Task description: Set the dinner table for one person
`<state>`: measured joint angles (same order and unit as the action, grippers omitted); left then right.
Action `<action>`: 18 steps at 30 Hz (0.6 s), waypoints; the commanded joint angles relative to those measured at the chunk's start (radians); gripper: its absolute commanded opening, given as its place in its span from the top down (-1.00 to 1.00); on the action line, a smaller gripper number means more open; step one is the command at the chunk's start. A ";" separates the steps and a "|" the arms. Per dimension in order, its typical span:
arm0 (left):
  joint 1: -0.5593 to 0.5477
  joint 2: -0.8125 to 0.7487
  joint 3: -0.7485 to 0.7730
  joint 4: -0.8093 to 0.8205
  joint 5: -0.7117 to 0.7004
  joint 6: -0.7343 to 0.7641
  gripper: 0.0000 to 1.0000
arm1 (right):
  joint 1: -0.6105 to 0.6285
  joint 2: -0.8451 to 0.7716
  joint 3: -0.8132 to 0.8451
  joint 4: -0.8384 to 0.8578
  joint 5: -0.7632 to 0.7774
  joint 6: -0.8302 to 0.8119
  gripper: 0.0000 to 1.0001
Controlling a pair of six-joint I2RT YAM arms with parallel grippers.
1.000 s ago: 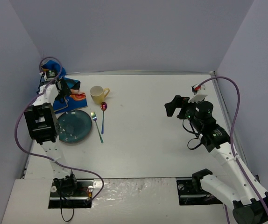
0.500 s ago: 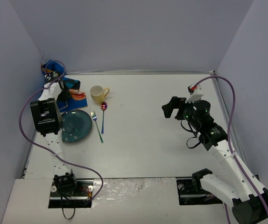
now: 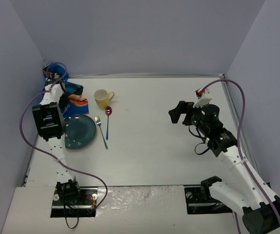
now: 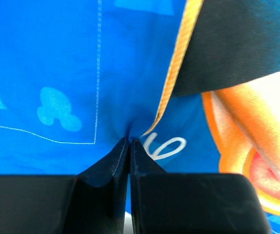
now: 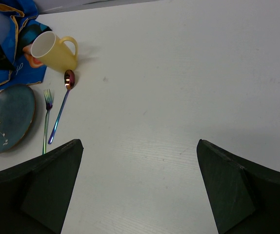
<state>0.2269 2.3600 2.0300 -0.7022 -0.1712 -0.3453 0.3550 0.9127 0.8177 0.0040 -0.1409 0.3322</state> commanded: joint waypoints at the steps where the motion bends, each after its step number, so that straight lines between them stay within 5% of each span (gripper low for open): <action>1: 0.043 -0.160 0.144 -0.080 0.024 -0.014 1.00 | 0.004 -0.005 0.022 0.076 -0.019 -0.008 -1.00; 10: 0.056 -0.341 0.539 -0.140 0.032 -0.057 1.00 | 0.004 -0.015 0.031 0.073 -0.034 -0.002 -1.00; 18: 0.056 -0.570 0.542 0.139 0.389 -0.217 1.00 | 0.004 -0.047 0.032 0.074 -0.066 -0.017 -1.00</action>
<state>0.2821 1.9355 2.5569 -0.7761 -0.0156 -0.4427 0.3550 0.8903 0.8177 0.0033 -0.1699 0.3319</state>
